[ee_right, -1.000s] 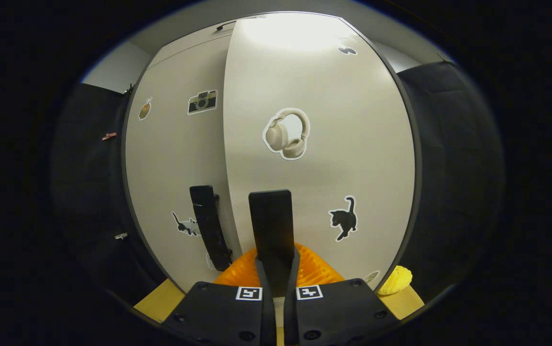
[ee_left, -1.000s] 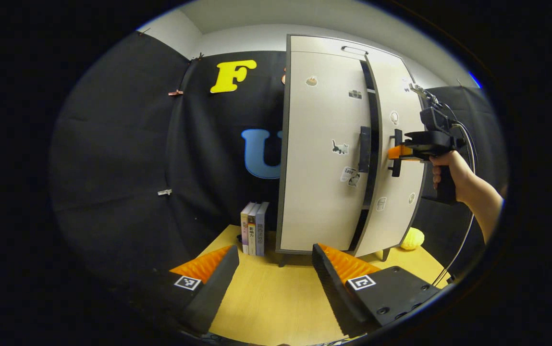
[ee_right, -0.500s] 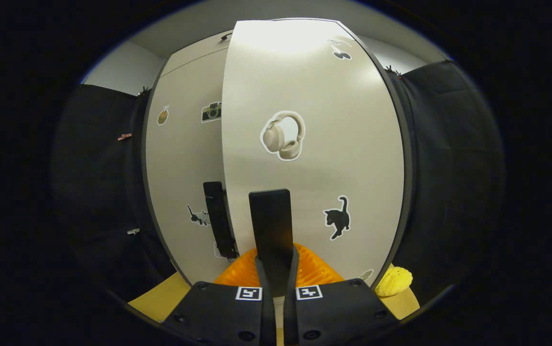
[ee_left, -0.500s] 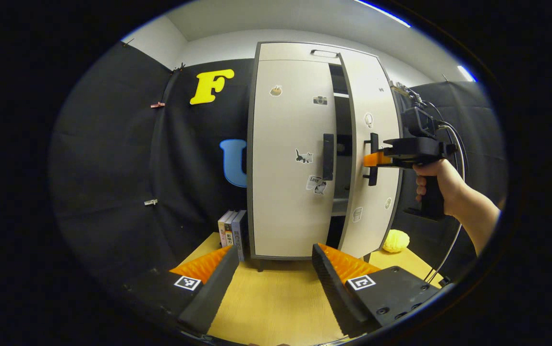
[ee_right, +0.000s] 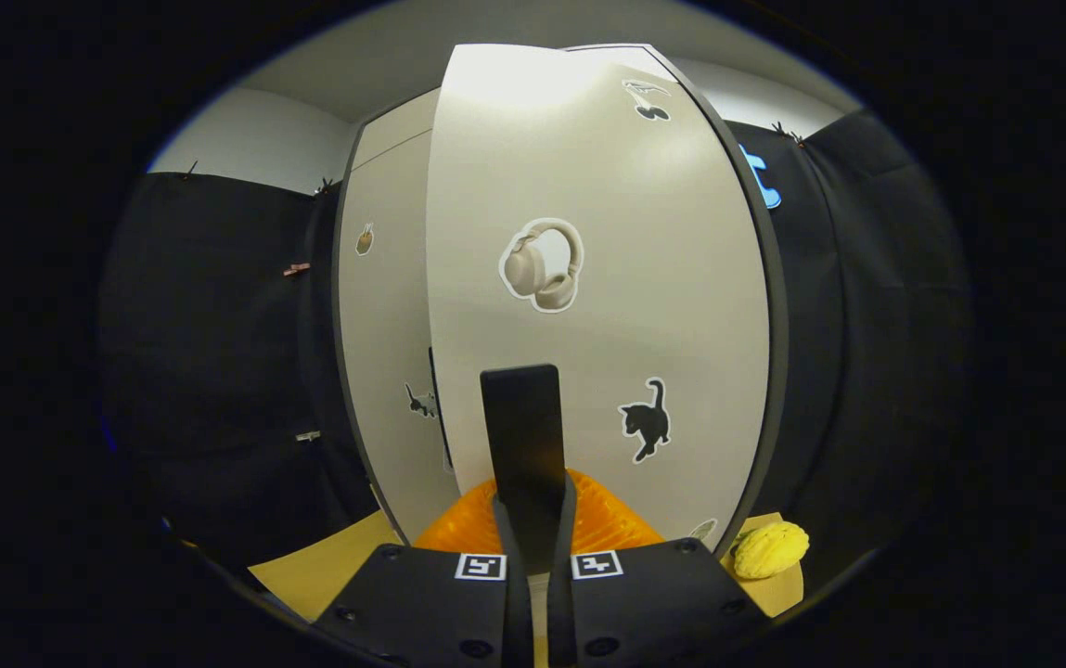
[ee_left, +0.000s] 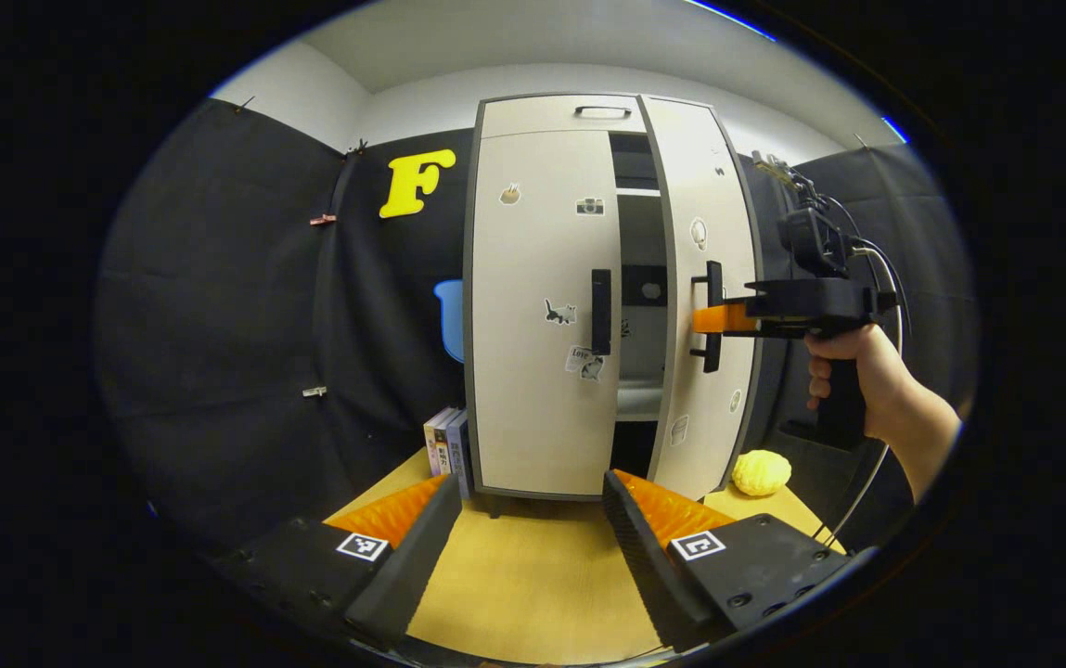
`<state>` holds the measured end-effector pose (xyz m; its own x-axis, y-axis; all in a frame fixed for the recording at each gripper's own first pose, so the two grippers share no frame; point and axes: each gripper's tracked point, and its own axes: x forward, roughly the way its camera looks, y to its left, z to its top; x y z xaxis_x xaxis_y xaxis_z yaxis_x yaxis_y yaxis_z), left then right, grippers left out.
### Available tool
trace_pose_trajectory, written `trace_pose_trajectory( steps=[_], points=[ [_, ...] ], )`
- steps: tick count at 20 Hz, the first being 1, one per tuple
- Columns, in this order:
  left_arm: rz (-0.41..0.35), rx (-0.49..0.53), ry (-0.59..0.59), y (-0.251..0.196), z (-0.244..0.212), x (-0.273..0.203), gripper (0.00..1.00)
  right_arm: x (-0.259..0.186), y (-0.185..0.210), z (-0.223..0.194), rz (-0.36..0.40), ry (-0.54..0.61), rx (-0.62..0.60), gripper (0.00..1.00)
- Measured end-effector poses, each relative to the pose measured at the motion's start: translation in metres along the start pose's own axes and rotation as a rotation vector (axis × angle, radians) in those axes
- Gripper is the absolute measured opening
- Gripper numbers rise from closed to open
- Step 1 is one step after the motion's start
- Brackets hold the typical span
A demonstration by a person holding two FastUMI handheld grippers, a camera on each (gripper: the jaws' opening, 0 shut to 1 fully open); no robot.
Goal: Open the right door of the double-door shoe cabinet with the right hand, and open the left door with the left hand.
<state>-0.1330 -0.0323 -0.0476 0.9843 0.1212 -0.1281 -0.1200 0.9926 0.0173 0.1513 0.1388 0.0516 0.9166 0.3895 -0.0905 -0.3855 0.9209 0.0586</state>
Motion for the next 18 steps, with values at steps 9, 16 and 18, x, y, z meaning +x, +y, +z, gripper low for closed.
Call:
trace_pose_trajectory(
  steps=[9,16,18],
  points=[
    [0.055,-0.036,0.011,-0.037,-0.011,-0.031,0.95,-0.027,-0.02,0.007,0.022,-0.016,-0.037,0.1],
    [0.079,-0.027,0.023,-0.049,-0.014,-0.041,0.95,-0.034,-0.035,0.01,-0.009,-0.039,-0.023,0.1],
    [0.075,-0.019,0.031,-0.052,-0.016,-0.04,0.95,-0.036,-0.036,0.01,-0.013,-0.045,-0.016,0.1]
  ],
)
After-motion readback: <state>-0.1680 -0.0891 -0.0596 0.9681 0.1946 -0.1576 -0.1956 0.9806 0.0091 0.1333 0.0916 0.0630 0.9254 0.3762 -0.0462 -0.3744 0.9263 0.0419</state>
